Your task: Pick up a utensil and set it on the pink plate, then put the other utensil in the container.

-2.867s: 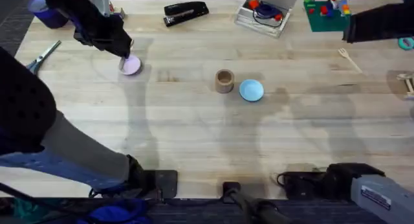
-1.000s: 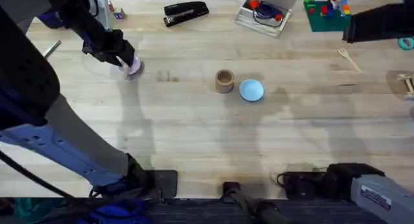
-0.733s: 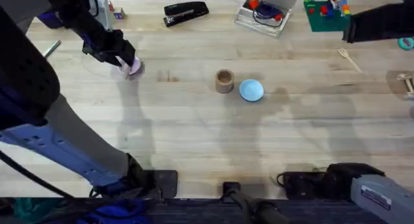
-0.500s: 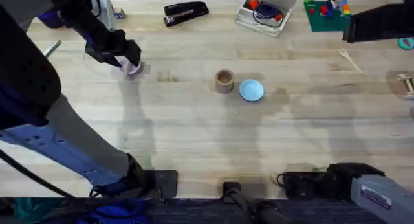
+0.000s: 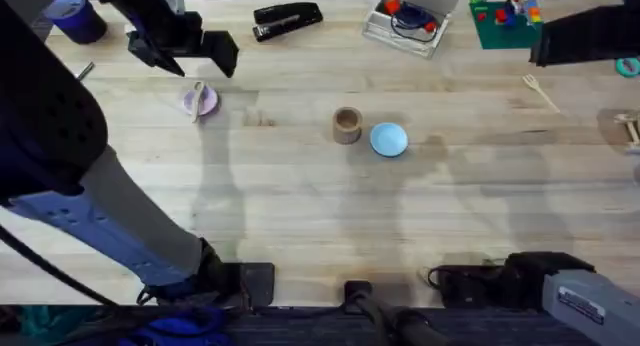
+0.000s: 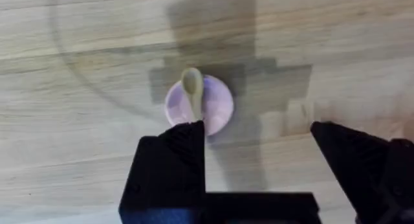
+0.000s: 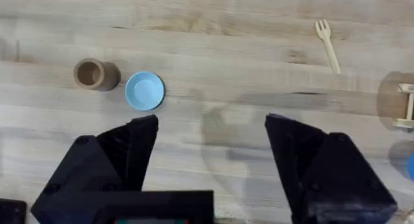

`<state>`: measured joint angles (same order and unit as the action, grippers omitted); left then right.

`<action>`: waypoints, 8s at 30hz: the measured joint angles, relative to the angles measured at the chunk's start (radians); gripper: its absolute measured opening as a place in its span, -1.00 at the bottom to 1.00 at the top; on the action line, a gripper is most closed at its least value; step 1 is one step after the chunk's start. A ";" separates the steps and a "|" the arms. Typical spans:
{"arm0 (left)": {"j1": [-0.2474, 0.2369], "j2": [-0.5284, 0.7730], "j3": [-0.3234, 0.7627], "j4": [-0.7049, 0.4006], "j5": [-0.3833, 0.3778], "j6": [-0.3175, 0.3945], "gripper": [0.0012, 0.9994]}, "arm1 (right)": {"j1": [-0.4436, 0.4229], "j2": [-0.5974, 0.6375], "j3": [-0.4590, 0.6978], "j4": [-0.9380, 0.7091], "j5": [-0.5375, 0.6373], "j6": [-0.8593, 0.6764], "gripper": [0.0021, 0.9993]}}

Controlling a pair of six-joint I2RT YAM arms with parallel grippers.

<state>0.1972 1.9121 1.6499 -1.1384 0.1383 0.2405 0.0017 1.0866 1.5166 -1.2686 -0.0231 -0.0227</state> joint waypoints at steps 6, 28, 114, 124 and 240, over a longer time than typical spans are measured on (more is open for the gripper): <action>-0.058 0.000 0.058 -0.085 0.015 0.012 0.99 | 0.000 0.000 0.000 0.000 0.000 0.000 0.99; -0.155 -0.352 0.060 -0.229 0.109 0.081 0.99 | 0.000 0.000 0.000 0.000 0.000 0.000 0.99; -0.154 -0.573 -0.477 -0.065 0.681 0.979 0.99 | -0.333 0.318 0.002 -0.012 0.038 -0.436 0.99; -0.154 -0.572 -0.477 -0.065 0.681 0.979 0.99 | -0.494 0.535 0.001 0.090 -0.075 -0.633 0.99; -0.154 -0.572 -0.477 -0.067 0.681 0.980 0.99 | -0.468 1.141 0.327 0.171 0.000 -0.747 -0.95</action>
<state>0.0437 1.3399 1.1732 -1.2049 0.8196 1.2201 -0.4664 2.2276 1.8439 -1.0974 -0.0231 -0.7700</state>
